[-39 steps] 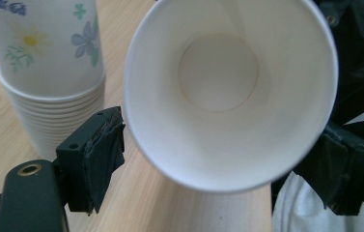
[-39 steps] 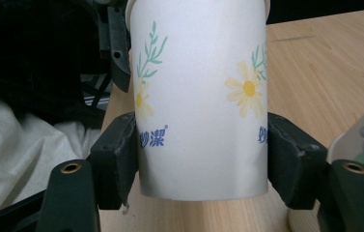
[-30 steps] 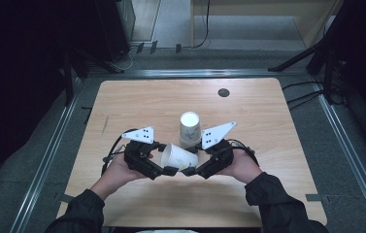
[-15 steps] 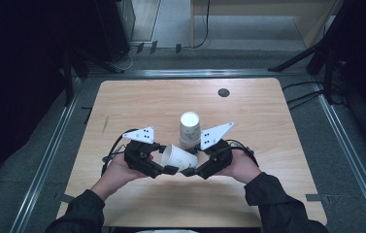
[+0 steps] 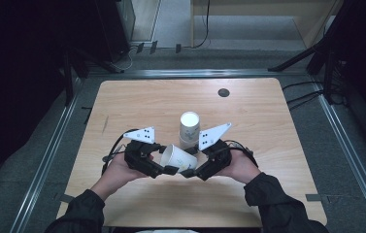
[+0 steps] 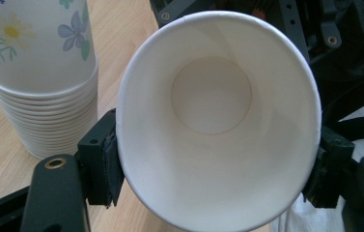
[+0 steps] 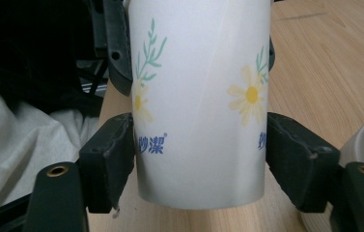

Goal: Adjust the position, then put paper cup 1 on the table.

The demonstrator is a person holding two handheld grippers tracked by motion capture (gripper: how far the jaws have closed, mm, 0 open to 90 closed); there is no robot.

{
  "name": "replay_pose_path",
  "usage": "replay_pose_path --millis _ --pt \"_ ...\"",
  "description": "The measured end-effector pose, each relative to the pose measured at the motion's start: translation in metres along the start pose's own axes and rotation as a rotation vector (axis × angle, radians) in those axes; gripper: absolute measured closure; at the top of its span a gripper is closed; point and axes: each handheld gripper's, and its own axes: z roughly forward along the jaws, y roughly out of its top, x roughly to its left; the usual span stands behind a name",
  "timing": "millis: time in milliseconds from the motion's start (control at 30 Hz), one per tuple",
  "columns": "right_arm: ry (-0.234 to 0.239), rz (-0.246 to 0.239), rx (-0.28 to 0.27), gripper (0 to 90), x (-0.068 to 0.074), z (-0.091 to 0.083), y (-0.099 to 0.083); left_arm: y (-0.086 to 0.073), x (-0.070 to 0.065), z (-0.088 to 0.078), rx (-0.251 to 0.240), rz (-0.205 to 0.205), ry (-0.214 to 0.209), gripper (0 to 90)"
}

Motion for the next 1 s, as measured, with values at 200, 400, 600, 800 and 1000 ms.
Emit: replay_pose_path --millis 200,400,600,800,1000 --pt "-0.017 -0.004 0.038 23.0 0.001 0.005 -0.002 0.000 0.001 -0.003 -0.012 -0.003 0.007 25.3" --pt "-0.002 0.012 0.075 22.5 0.002 0.005 -0.007 -0.001 0.004 -0.008 -0.023 -0.012 0.017 25.2" --pt "-0.021 0.011 0.079 22.0 0.004 0.002 -0.010 -0.002 0.004 -0.012 -0.023 -0.011 0.027 25.2" --pt "-0.060 0.025 0.087 21.7 0.003 -0.005 -0.015 -0.004 0.008 -0.019 -0.035 -0.018 0.047 25.2" --pt "-0.160 0.072 0.108 22.8 -0.002 -0.004 -0.019 -0.009 0.014 -0.030 -0.027 -0.027 0.094 25.3"
